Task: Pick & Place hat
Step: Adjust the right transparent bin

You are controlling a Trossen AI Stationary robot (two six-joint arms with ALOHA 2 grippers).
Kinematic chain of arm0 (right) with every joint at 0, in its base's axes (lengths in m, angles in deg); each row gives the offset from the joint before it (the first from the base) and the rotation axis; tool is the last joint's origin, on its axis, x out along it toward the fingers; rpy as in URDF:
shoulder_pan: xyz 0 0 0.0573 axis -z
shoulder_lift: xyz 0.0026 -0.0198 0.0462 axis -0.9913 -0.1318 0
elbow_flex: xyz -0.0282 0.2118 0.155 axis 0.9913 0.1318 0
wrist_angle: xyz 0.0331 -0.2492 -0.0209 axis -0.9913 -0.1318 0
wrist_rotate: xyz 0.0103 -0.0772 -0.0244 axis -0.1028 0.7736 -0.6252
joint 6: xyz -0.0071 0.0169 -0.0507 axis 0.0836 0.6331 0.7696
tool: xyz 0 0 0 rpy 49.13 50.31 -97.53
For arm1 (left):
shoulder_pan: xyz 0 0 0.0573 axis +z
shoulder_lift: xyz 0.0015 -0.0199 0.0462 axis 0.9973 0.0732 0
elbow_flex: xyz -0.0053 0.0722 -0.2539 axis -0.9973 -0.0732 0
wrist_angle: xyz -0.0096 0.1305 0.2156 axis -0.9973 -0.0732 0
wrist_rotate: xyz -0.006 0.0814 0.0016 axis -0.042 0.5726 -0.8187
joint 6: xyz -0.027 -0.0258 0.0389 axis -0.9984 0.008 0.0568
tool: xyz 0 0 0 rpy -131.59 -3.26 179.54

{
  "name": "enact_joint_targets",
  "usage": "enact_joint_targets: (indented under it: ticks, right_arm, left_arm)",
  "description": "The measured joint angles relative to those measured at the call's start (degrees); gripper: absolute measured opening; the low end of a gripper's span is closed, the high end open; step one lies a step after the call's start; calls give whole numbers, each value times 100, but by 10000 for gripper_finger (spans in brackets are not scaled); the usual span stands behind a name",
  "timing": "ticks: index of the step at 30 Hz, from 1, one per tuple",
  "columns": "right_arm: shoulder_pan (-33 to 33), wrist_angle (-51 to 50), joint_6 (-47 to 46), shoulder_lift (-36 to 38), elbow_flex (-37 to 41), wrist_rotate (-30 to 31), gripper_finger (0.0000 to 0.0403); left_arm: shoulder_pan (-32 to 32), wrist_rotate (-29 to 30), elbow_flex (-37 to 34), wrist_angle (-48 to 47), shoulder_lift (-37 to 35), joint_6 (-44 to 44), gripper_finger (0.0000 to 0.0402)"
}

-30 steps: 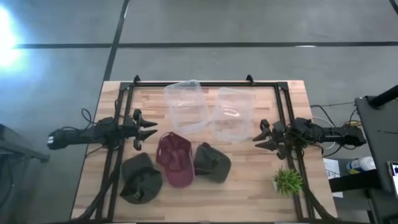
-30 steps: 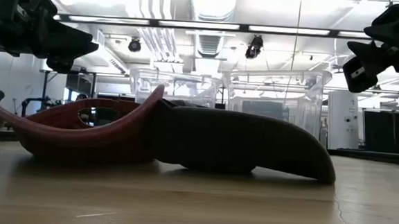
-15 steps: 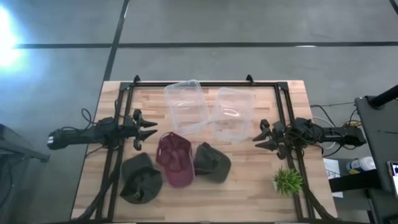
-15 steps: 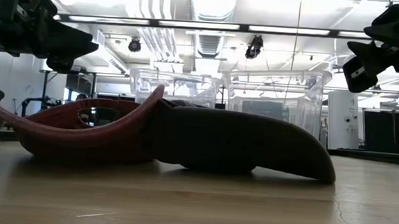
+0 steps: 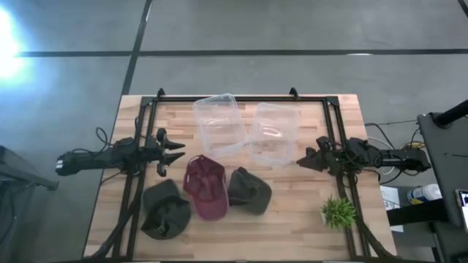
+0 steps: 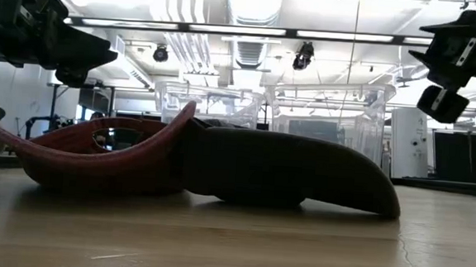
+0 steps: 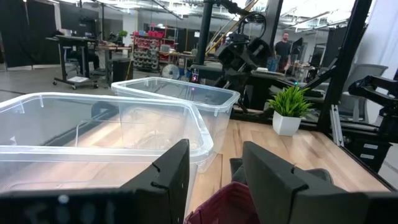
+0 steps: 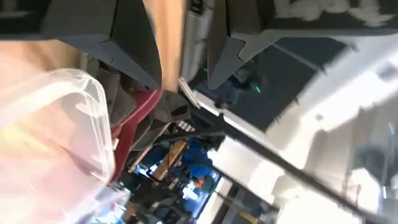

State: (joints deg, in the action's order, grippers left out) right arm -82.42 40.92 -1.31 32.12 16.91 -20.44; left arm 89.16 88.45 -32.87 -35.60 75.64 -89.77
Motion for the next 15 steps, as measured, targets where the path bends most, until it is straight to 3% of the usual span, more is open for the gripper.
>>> enact_joint_targets:
  ticks: [3, 6, 11, 15]
  right_arm:
    - [-48, 92, -365, 6, 0, -24, 128]
    - [-148, 172, -410, -4, 0, -426, 128]
    - [-266, -185, -1800, -274, -2, -1320, 127]
    - [-508, -823, -2053, -895, -149, -1199, 127]
  left_arm:
    - [-2, -1, 0, -5, 0, 1, 144]
    - [-2, 1, 0, -7, 1, 32, 144]
    - [7, 444, 2, 18, -1, 689, 144]
    - [7, 480, 4, 15, 1, 648, 144]
